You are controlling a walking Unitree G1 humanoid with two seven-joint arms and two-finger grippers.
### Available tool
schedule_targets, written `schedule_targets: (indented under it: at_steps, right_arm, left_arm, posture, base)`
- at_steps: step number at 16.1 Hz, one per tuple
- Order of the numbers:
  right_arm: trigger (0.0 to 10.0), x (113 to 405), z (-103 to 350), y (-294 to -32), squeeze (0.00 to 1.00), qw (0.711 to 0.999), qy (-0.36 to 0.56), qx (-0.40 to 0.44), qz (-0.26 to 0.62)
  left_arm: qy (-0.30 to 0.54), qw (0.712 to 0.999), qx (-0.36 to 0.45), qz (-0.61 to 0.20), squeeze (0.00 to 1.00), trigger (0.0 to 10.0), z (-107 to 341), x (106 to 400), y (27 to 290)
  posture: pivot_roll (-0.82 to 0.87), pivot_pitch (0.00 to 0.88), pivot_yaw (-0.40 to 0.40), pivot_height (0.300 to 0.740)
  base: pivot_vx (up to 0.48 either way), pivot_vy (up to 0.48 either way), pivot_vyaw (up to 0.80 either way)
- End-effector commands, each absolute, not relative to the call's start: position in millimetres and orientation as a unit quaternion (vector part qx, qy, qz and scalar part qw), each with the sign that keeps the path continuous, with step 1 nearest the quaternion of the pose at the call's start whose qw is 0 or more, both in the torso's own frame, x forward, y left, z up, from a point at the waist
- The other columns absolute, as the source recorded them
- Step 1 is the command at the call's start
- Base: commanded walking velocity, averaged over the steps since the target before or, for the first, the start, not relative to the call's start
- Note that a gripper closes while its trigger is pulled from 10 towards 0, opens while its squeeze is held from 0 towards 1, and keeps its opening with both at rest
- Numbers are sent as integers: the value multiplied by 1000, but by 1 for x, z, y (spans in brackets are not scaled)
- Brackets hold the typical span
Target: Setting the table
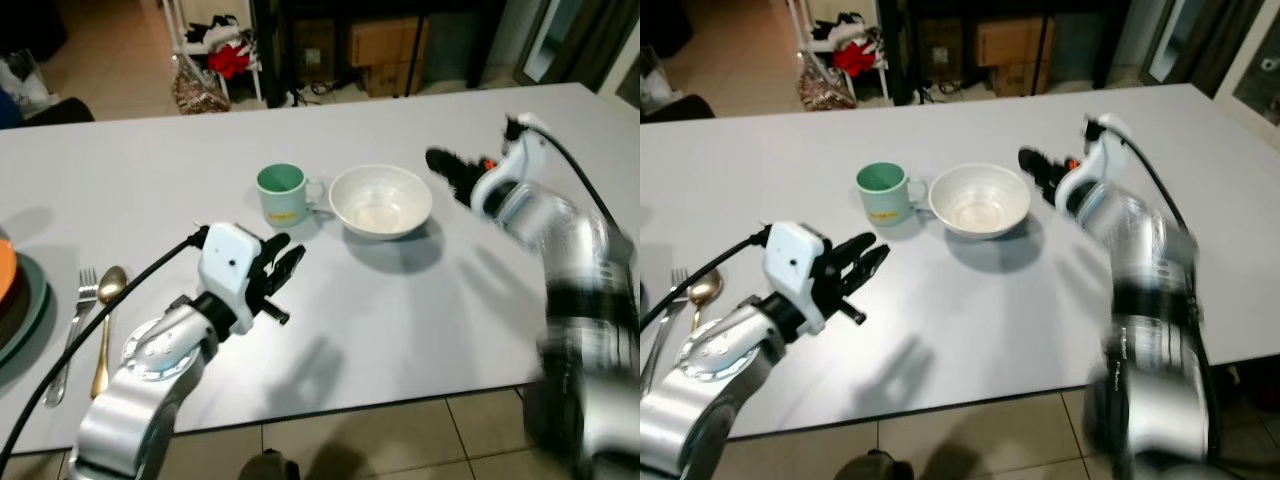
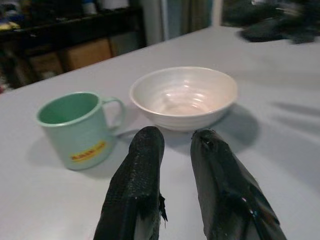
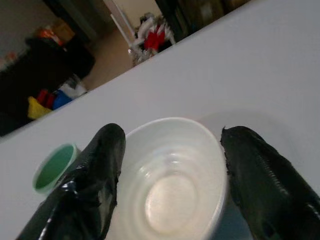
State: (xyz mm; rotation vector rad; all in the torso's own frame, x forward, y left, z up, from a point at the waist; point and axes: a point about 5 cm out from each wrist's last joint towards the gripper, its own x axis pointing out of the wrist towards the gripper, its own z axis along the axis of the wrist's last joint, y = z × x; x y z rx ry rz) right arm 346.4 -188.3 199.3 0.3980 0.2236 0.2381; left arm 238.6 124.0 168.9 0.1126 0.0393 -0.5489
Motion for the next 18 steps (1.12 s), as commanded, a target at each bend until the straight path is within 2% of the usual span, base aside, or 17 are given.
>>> schedule_targets:
  at_steps: [1, 2, 5, 9, 13, 15, 18]
  right_arm:
    - [10000, 332, 215, -179, 1000, 978, 69, 143, 133]
    - [10000, 323, 214, -177, 1000, 983, 54, 113, 134]
    - [10000, 261, 202, -158, 1000, 990, -2, 77, 120]
    - [10000, 222, 181, -158, 1000, 996, -2, 40, 86]
    - [10000, 202, 174, -163, 1000, 998, -12, -21, 49]
    - [10000, 202, 172, -163, 1000, 998, -17, -54, 40]
    - [10000, 204, 170, -156, 1000, 997, -15, -52, 51]
  left_arm:
    - [21, 966, 63, -251, 0, 10000, 167, 240, 126]
    - [21, 967, 62, -246, 0, 10000, 167, 240, 126]
    - [15, 973, 50, -224, 0, 10000, 168, 242, 124]
    - [11, 977, 48, -208, 0, 10000, 169, 242, 127]
    - [19, 983, 41, -177, 0, 10000, 166, 237, 134]
    - [23, 984, 50, -169, 0, 10000, 163, 234, 135]
    - [21, 984, 55, -168, 0, 10000, 163, 233, 136]
  posture:
    - [109, 0, 71, 740]
    - [109, 0, 71, 740]
    - [99, 0, 77, 740]
    - [99, 0, 70, 740]
    - [95, 0, 63, 740]
    - [98, 0, 58, 740]
    - [103, 0, 58, 740]
  base:
    - [0, 0, 0]
    - [0, 0, 0]
    - [0, 0, 0]
    - [0, 0, 0]
    - [0, 0, 800]
    - [0, 0, 800]
    - [0, 0, 800]
